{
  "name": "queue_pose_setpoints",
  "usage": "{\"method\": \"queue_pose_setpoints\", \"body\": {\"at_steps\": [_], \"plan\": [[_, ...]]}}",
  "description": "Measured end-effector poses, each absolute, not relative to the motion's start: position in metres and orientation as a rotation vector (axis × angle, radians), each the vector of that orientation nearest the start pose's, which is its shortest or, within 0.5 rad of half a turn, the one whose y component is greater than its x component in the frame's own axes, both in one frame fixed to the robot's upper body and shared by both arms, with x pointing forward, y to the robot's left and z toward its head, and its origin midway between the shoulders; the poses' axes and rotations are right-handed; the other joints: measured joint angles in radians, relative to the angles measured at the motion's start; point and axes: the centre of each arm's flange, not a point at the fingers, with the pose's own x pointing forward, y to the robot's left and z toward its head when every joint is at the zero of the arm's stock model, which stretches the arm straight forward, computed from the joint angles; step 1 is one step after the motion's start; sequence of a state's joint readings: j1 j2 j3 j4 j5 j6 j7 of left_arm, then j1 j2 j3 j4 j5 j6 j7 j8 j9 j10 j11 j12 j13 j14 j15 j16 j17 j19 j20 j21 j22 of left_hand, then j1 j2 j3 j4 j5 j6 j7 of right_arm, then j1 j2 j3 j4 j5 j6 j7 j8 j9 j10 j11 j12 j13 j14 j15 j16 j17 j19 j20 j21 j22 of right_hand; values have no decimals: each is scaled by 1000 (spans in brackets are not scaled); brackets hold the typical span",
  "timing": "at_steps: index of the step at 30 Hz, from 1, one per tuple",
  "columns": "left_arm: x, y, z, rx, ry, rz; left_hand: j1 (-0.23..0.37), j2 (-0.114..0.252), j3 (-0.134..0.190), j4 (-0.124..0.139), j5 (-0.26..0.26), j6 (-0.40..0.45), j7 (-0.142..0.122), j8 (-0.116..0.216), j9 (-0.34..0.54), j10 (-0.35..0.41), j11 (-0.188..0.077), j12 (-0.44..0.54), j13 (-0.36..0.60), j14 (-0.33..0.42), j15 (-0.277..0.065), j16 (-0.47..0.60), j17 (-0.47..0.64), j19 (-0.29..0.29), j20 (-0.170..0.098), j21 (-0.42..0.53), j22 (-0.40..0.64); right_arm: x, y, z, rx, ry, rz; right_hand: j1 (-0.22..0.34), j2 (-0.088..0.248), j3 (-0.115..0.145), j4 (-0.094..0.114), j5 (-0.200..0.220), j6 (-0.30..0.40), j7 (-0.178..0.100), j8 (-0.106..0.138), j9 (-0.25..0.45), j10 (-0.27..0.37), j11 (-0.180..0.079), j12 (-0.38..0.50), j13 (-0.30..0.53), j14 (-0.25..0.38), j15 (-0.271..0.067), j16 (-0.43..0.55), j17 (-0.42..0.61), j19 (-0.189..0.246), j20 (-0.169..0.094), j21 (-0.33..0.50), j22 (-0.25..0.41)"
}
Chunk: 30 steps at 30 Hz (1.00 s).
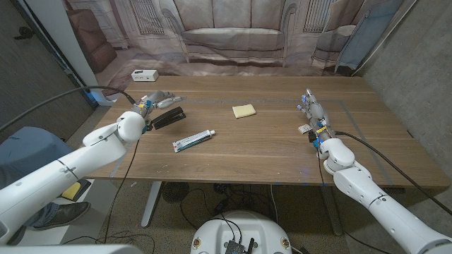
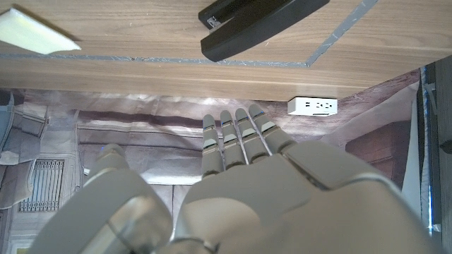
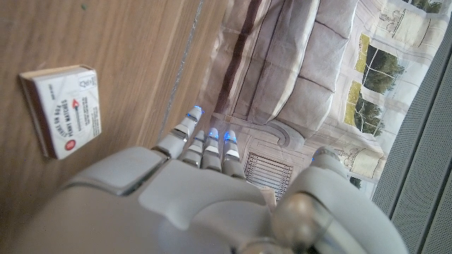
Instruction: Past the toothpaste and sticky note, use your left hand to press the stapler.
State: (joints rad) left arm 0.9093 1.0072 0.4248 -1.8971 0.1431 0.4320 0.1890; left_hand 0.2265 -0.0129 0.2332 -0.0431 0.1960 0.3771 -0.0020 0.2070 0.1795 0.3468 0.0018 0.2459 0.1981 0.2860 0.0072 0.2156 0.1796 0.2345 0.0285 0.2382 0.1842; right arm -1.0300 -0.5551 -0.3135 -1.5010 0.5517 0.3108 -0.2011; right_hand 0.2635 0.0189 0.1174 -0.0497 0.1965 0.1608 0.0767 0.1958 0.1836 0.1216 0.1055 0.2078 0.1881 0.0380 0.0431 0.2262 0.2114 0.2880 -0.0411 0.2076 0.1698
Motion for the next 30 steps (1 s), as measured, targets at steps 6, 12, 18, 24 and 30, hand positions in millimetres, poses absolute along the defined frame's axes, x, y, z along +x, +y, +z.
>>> {"method": "queue_pose_setpoints", "body": {"at_steps": [6, 12, 18, 24, 30], "plan": [[575, 339, 38, 1176, -415, 250, 0, 0, 0, 0, 0, 0, 0, -4, 0, 7, -7, 0, 0, 0, 0, -5, 0, -4, 4, 0, 0, 608, -304, -61, 23, -621, 34, 0, 0, 0, 0, 0, 0, 0, 0, 0, 0, 0, 0, 0, 1, 2, 0, 0, 5, 5, 0, 0], [576, 337, 37, 1194, -399, 248, 0, 0, 1, -1, 0, 12, 2, -4, 0, 11, -11, 0, 0, 0, 0, -7, 0, -4, 4, 0, 0, 608, -304, -62, 23, -620, 30, 0, 0, 0, 0, 0, 0, 0, 0, 0, 0, 0, 0, 0, 1, 2, 0, 0, 5, 5, 0, 0], [579, 338, 36, 1209, -381, 247, 0, 0, 5, -4, 0, 18, 7, -4, 0, 13, -13, 0, 0, 4, -4, -7, 0, 2, -2, 0, 0, 608, -302, -63, 24, -620, 29, 0, 0, 0, 0, 0, 0, 0, 0, 0, 0, 0, 0, 0, 1, 2, 0, 0, 11, 0, 0, 0], [584, 337, 34, 1224, -360, 234, 0, 0, 3, -6, 0, 18, 8, -4, 0, 22, -11, 0, 0, 7, -7, -7, 0, 7, -7, 0, 0, 608, -300, -63, 25, -613, 24, 0, 0, 0, 0, 0, 0, 0, 0, 0, 0, 0, 0, 0, 1, 2, 0, 0, 11, 0, 0, 0], [588, 338, 32, 1231, -342, 223, 0, 0, 0, -9, 0, 25, 14, -4, 0, 38, -16, 0, 0, 25, -14, -7, 0, 30, -30, 0, 0, 608, -299, -63, 24, -609, 24, 0, 0, 0, 0, 0, 0, 0, 0, 0, 0, 0, 0, 0, 1, 2, 0, 0, 11, 0, 0, 0]]}}
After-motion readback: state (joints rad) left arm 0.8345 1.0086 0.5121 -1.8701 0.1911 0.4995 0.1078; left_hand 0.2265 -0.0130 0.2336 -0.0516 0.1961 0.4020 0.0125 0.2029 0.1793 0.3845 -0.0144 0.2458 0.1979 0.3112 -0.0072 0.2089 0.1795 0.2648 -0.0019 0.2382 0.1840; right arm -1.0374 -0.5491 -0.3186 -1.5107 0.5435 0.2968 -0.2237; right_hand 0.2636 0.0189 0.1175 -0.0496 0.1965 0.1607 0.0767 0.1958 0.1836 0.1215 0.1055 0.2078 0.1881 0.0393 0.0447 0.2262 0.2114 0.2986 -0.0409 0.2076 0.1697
